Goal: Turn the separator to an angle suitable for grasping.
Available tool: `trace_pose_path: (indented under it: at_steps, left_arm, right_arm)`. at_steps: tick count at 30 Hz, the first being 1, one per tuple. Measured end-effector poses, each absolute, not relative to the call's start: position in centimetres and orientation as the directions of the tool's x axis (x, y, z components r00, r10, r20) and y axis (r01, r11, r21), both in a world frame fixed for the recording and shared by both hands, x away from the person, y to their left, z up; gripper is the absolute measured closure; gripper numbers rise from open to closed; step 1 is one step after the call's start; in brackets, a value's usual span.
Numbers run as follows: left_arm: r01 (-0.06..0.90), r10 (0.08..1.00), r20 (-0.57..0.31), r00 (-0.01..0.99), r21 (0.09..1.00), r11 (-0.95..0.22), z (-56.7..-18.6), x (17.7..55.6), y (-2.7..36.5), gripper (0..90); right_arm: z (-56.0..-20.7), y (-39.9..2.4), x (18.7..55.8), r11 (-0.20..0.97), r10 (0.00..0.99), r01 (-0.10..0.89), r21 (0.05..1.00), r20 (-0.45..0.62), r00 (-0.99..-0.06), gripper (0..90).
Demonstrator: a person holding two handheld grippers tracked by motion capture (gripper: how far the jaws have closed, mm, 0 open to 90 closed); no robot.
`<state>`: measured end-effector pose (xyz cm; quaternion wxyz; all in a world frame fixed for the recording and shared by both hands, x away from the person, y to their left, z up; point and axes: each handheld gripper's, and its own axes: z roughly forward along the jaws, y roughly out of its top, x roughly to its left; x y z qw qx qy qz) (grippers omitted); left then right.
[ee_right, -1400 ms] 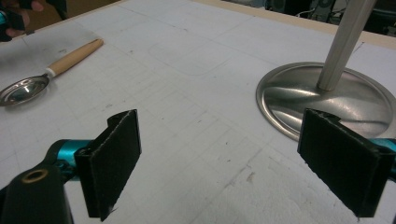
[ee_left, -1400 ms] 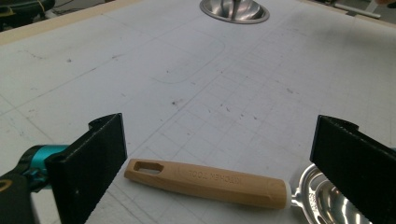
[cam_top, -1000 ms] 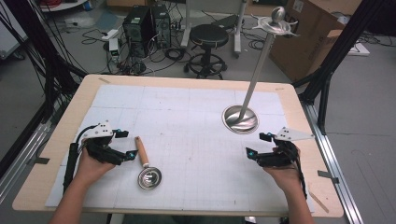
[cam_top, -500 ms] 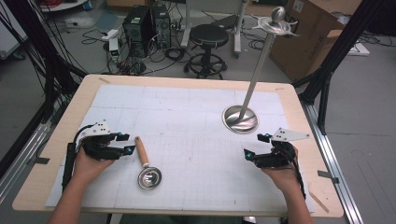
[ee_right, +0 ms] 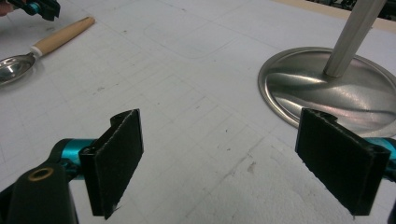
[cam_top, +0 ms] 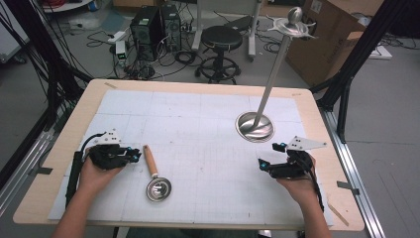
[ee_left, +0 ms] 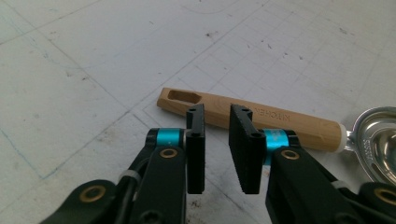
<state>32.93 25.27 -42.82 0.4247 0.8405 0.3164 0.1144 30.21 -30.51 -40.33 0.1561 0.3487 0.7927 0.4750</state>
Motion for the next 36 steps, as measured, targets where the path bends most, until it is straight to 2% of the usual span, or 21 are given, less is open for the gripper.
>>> trace_pose_path:
  at_steps: [3,10,36]
  left_arm:
    - [0.43,0.639,-0.059,0.767,0.787,-0.443,-42.9,33.0,25.2,83.9]
    - [0.444,0.665,-0.055,0.745,0.785,-0.432,-43.4,33.5,24.9,89.3]
    - [0.47,0.648,-0.064,0.759,0.743,-0.477,-44.4,35.5,20.4,89.7]
  right_arm:
    - [-40.4,-30.5,30.2,0.307,0.701,0.408,0.86,0.086,-0.708,14.1]
    - [-40.4,-30.3,30.1,0.315,0.699,0.407,0.858,0.081,-0.71,14.1]
    - [-40.6,-30.2,29.7,0.324,0.693,0.408,0.854,0.08,-0.716,14.3]
